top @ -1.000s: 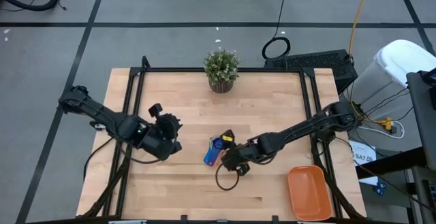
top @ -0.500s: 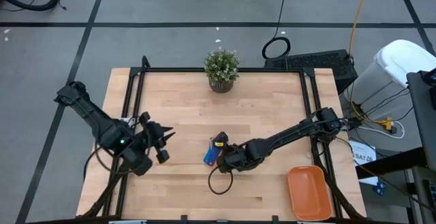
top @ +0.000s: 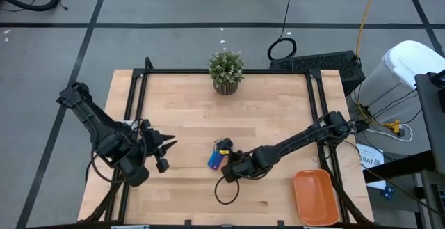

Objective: Nest measuring cups in basket
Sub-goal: Put the nested measuring cups into the orange bin

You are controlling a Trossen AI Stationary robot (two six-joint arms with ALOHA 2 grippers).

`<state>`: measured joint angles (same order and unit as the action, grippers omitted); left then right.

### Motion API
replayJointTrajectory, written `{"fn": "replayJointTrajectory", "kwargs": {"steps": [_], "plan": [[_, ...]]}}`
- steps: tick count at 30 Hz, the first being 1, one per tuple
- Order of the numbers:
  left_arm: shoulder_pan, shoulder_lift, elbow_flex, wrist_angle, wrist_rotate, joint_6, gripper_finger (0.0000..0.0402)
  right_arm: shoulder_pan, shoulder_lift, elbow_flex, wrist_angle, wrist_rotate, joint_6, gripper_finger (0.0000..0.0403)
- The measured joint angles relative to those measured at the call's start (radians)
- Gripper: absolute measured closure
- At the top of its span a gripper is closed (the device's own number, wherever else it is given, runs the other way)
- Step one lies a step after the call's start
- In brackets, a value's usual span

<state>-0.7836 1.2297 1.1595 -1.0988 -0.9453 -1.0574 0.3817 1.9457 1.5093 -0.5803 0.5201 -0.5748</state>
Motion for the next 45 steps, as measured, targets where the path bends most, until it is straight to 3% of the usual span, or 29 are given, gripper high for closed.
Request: {"fn": "replayJointTrajectory", "kwargs": {"steps": [8,24,35,45], "plan": [[-0.007,0.0,0.0,0.002,-0.008,-0.024,0.0314,-0.05,0.021,-0.004,-0.068,-0.079,0.108,0.0062],[-0.031,0.001,0.0,0.003,-0.008,-0.033,0.0314,-0.101,0.018,-0.064,-0.031,-0.276,0.2,0.0062],[-0.032,0.001,0.0,0.003,-0.008,-0.053,0.0314,-0.1,0.01,-0.124,0.019,-0.278,0.219,0.0062],[-0.032,0.001,0.0,0.003,-0.002,-0.055,0.0314,-0.101,0.007,-0.126,-0.047,-0.282,0.258,0.0062]]}}
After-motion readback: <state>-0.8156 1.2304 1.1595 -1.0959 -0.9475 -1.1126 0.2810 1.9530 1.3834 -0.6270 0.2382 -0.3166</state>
